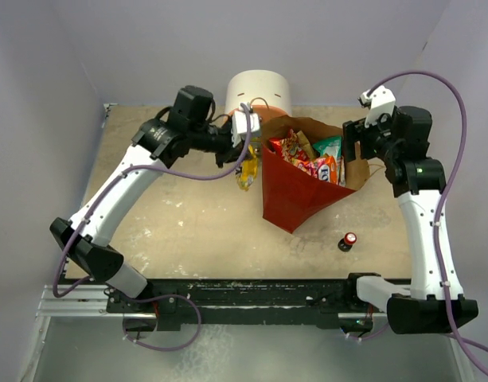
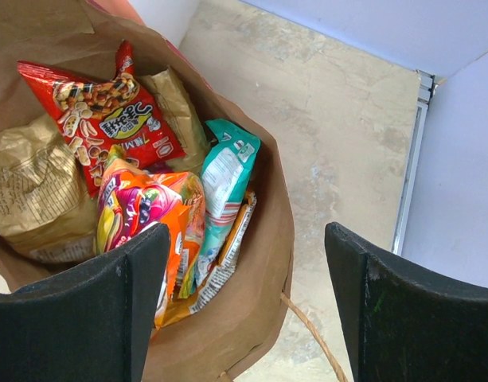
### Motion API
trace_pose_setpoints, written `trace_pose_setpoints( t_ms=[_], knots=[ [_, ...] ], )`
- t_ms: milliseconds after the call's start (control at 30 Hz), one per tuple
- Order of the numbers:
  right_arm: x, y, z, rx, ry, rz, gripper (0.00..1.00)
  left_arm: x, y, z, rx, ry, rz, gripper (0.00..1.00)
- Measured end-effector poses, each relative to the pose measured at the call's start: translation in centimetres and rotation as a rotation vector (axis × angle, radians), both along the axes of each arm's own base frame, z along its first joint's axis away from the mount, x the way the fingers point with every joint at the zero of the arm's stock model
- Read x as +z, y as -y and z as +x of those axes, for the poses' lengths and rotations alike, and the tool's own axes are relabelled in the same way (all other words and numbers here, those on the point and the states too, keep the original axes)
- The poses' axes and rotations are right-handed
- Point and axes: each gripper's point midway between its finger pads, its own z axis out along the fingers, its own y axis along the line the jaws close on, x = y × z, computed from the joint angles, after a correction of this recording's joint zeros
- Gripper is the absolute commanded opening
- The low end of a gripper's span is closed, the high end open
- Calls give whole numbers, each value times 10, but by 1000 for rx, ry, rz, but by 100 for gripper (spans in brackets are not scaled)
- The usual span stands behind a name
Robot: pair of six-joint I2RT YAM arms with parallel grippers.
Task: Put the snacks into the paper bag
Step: Pick up the snack from the center of the board, then place the snack in the paper bag.
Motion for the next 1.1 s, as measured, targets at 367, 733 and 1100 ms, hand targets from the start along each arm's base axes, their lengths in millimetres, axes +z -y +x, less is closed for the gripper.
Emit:
trace_pose_setpoints(
  t_ms=[367,733,1100],
  knots=[
    [7,7,-9,0,25,38,80,144,45,65,175,137,-368,0],
    [11,10,-16,-9,43,40,80,70,117,132,234,1,-340,0],
    [2,9,-16,-1,22,47,80,3,137,128,230,-92,-237,36]
  ],
)
